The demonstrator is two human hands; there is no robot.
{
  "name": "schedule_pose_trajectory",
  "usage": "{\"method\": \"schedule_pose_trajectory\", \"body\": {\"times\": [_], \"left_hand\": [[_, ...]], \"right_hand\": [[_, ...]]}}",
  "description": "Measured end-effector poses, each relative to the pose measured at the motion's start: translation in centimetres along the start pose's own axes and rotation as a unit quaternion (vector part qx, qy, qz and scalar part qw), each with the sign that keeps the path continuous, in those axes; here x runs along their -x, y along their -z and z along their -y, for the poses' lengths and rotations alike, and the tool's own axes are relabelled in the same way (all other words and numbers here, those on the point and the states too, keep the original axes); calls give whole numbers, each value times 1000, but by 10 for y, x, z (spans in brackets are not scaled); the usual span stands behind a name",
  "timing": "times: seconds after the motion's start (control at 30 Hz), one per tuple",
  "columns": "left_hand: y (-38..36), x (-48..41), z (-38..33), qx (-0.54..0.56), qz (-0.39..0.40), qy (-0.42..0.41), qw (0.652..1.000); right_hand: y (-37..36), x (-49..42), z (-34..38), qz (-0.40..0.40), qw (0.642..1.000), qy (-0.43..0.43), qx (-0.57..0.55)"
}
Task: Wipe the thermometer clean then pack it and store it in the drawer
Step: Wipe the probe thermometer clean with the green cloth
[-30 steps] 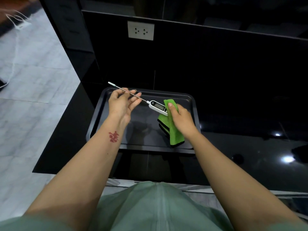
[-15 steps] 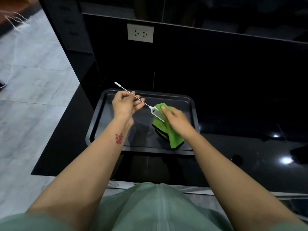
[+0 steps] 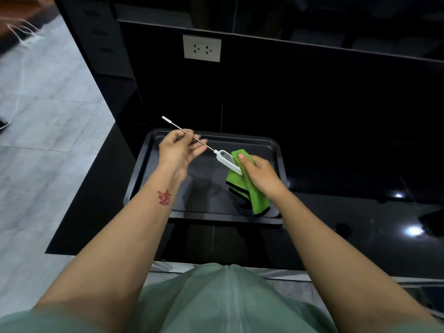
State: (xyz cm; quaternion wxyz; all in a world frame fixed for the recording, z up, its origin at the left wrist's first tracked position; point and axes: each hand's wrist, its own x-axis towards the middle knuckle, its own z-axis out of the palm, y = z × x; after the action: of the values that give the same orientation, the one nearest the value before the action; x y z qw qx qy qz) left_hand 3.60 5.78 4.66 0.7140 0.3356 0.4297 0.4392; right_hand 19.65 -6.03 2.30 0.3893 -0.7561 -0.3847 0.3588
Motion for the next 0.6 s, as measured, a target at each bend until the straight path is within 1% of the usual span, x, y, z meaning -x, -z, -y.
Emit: {"method": "schedule_pose_trajectory", "body": {"times": [0.17, 0.37, 0.6], "left_hand": [[-10, 7, 8, -49, 13, -17, 999], [-6, -1, 3, -60, -39, -50, 996], [-12, 2, 10, -74, -61, -59, 994]], "right_hand": [[-9, 1, 14, 25, 1000, 14, -4], [-6, 0, 7, 30, 999, 2, -16], [-13, -2, 14, 30, 999, 18, -13]]}}
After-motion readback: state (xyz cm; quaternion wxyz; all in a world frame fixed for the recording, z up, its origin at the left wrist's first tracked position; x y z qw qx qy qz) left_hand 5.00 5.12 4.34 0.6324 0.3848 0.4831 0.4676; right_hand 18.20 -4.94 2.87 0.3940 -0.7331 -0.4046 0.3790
